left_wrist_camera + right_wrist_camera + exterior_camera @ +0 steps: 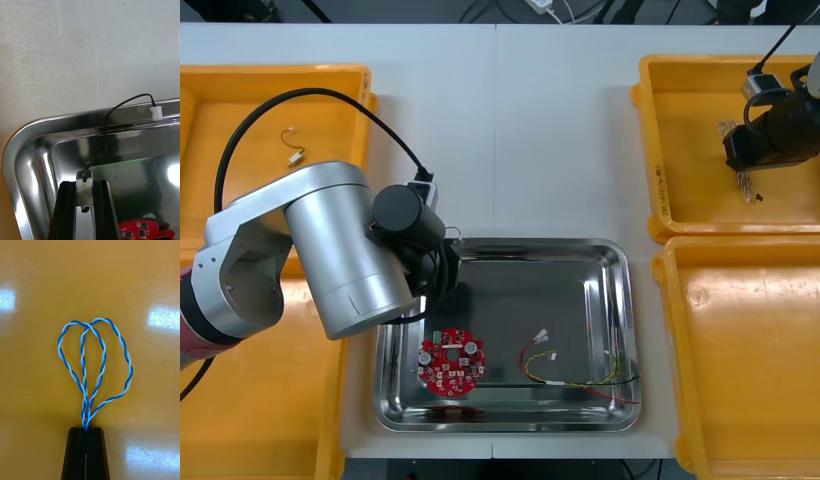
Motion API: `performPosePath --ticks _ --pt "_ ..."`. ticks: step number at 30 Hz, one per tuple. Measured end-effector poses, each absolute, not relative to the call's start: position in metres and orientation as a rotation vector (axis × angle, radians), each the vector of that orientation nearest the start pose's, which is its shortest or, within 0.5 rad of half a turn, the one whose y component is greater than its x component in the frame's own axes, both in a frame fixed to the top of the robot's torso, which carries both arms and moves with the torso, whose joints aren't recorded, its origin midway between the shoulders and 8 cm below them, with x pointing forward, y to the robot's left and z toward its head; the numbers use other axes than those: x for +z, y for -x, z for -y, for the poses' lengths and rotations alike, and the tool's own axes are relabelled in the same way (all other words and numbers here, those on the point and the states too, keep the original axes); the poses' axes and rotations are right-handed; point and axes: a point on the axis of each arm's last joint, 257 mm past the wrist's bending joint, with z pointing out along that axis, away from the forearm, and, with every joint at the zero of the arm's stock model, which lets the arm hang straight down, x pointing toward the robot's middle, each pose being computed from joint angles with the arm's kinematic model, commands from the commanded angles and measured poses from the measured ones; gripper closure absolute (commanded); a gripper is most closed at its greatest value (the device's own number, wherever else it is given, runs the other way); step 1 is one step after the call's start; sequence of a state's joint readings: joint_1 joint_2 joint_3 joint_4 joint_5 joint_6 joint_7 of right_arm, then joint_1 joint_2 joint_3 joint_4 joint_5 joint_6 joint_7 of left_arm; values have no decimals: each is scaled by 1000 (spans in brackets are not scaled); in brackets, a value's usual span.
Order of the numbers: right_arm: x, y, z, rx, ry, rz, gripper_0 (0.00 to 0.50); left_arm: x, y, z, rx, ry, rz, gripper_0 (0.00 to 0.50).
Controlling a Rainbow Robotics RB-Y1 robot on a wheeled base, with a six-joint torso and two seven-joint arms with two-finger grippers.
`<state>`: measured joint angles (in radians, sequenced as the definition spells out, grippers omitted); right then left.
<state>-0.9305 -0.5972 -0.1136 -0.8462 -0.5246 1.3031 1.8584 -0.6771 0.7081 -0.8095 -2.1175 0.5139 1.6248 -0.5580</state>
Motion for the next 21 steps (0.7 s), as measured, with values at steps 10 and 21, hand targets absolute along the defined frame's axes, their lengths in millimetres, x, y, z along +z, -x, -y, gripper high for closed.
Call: performPosePath --ticks 10,21 --pt "-171 -611 374 4 192 -2563 500 -245 -418 -119 7 -206 -2577 498" --pt "-145 -583 362 48 243 -2620 500 -257 -414 -112 -17 -232 -2565 498"
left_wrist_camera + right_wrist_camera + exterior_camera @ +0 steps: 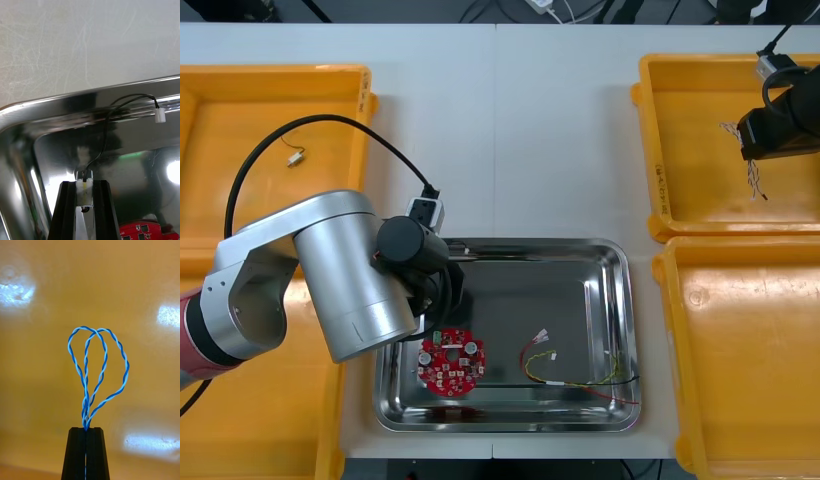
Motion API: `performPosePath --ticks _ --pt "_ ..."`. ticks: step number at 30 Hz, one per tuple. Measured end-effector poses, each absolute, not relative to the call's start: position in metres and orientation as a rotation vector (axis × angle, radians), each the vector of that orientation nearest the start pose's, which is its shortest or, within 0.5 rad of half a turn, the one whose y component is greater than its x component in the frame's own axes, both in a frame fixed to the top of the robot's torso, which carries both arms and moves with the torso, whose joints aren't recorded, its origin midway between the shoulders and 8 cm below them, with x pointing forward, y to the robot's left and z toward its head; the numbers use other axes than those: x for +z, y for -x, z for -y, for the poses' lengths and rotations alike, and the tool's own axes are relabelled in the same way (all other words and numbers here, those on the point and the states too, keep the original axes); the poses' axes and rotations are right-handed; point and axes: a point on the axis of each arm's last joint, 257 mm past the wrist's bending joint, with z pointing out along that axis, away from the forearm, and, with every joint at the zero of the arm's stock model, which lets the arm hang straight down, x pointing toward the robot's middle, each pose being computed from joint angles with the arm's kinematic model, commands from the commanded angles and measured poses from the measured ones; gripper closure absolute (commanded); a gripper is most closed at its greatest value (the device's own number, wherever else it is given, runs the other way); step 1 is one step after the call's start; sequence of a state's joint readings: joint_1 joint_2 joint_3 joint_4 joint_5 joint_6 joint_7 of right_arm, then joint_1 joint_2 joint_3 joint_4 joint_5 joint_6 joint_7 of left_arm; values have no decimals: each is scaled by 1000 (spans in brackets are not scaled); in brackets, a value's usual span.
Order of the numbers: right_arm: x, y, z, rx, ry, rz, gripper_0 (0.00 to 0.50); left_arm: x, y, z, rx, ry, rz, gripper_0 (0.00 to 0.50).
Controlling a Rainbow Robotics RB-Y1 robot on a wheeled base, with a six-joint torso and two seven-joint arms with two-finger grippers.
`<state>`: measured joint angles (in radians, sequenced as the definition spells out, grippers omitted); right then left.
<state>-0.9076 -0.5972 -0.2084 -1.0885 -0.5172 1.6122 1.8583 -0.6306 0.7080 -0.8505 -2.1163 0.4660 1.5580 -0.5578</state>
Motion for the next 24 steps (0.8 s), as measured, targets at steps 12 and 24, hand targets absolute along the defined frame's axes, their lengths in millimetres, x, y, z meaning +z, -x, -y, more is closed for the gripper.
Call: performPosePath --ticks 12,24 --pt "-108 -539 347 39 359 -2687 500 -268 -414 -114 -16 -228 -2574 428" --pt "-64 -543 329 7 395 -2560 500 -268 -418 -108 -51 -218 -2555 0"
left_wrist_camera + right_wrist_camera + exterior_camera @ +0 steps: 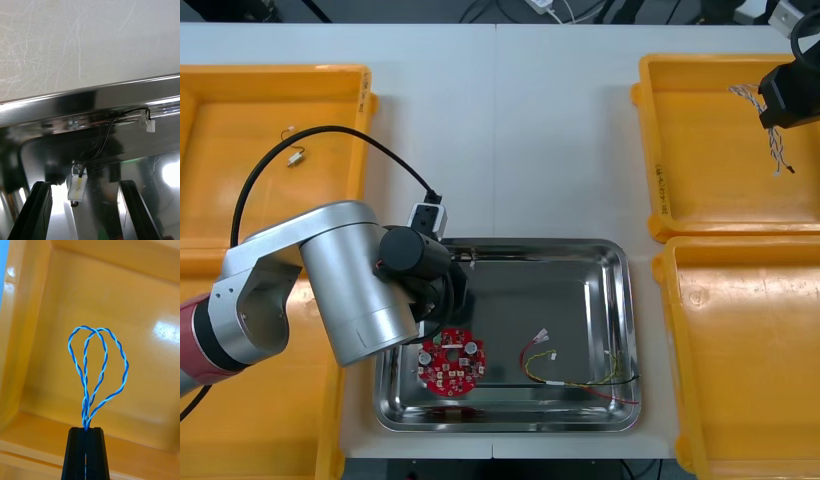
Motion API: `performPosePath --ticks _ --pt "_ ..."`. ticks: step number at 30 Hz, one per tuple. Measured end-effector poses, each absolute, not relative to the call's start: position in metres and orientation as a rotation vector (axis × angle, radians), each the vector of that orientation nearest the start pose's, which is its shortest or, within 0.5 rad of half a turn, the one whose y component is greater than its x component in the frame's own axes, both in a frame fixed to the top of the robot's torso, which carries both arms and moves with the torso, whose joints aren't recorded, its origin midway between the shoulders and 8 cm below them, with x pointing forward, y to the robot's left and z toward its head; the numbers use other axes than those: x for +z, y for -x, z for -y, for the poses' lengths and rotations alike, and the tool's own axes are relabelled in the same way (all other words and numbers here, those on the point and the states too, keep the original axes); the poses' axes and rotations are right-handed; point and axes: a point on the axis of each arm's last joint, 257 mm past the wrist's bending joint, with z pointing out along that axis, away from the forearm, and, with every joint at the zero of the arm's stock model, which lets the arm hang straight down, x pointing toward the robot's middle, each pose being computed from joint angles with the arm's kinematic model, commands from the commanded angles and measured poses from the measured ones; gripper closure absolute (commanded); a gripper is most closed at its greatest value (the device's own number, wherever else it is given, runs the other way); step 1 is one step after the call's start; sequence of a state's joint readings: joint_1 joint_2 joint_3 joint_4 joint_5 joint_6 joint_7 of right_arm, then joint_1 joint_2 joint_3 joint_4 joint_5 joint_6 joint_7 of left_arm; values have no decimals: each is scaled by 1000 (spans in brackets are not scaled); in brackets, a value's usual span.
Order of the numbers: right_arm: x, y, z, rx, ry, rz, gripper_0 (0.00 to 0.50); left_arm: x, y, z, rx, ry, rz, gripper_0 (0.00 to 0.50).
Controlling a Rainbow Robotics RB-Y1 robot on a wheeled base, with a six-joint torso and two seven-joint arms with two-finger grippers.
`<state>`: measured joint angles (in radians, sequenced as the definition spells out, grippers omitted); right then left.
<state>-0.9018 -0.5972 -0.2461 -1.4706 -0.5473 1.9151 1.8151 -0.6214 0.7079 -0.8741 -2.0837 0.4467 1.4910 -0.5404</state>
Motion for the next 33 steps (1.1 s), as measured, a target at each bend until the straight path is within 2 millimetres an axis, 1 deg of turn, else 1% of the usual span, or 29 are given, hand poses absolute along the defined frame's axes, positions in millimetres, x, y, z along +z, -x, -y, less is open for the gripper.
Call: performPosePath --ticks 3,7,10,15,19,23,27,33 --pt "-59 -542 320 36 408 -2541 500 -268 -419 -106 -69 -184 -2555 0" --pt "-52 -541 303 86 469 -2507 500 -267 -419 -105 -82 -155 -2554 0" --pt "-46 -539 289 91 522 -2479 500 -267 -420 -105 -83 -152 -2553 0" --pt "-43 -532 254 86 634 -2448 500 -267 -420 -105 -82 -152 -2550 0" --pt "-49 -522 226 51 747 -2413 500 -266 -419 -105 -88 -152 -2556 0" --pt "-63 -509 201 36 857 -2386 500 -260 -417 -102 -126 -145 -2574 0" --pt "-78 -498 181 64 928 -2384 500 -248 -419 -104 -157 -110 -2589 0" --pt "-91 -484 159 161 983 -2383 500 -220 -425 -120 -149 -39 -2611 0"
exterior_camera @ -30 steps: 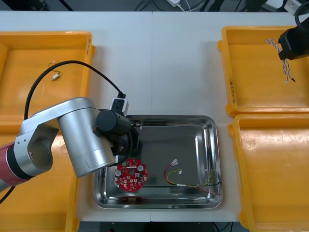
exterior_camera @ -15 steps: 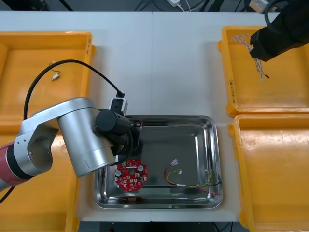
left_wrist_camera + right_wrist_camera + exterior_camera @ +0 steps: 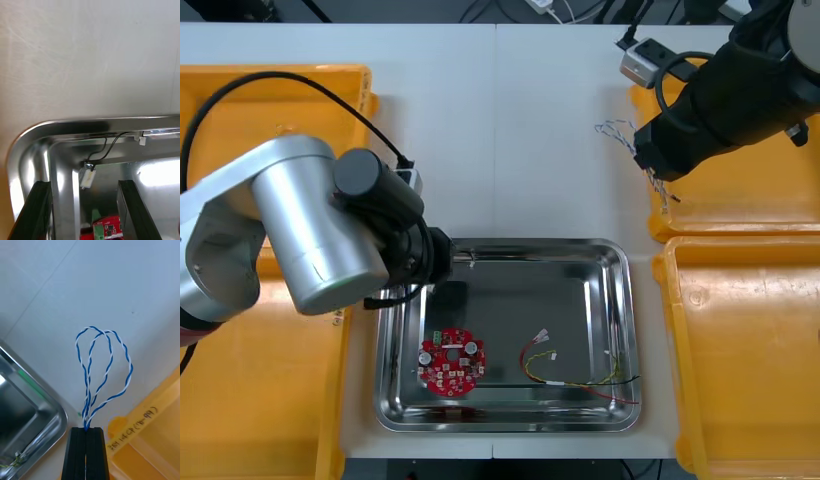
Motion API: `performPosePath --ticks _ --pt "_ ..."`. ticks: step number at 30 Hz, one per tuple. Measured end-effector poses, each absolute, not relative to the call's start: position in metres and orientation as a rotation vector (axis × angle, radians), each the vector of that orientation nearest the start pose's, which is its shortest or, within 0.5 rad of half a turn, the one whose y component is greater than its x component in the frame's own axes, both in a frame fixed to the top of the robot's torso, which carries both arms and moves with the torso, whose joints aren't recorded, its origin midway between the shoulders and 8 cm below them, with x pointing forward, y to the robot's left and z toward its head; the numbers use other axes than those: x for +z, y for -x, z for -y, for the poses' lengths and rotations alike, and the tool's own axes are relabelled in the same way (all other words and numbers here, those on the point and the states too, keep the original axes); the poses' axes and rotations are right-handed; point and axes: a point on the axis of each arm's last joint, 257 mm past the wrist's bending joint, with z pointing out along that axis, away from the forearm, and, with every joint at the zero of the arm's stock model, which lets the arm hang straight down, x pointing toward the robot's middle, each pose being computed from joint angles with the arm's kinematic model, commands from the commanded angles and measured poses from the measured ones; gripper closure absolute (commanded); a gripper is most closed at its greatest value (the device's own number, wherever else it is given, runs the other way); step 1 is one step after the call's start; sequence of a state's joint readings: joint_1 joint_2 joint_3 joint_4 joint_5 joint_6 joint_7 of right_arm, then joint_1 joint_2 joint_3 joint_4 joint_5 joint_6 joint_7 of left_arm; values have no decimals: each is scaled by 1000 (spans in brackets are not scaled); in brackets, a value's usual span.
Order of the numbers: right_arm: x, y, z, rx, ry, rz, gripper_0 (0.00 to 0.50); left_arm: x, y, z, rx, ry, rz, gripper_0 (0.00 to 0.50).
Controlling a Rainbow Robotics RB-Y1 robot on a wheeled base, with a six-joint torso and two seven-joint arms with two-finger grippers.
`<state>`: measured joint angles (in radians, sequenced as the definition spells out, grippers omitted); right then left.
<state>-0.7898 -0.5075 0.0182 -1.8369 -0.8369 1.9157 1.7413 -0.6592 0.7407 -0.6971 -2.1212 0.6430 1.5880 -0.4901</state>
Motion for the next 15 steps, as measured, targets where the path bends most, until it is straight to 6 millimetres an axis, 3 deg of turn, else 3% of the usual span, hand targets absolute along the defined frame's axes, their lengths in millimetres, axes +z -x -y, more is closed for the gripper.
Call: performPosePath --ticks 9,15 --pt "-110 -454 134 171 1122 -2346 500 -175 -442 -143 -154 -103 -2576 0" --pt "-137 -430 117 143 1254 -2347 500 -155 -446 -163 -131 -159 -2571 0"
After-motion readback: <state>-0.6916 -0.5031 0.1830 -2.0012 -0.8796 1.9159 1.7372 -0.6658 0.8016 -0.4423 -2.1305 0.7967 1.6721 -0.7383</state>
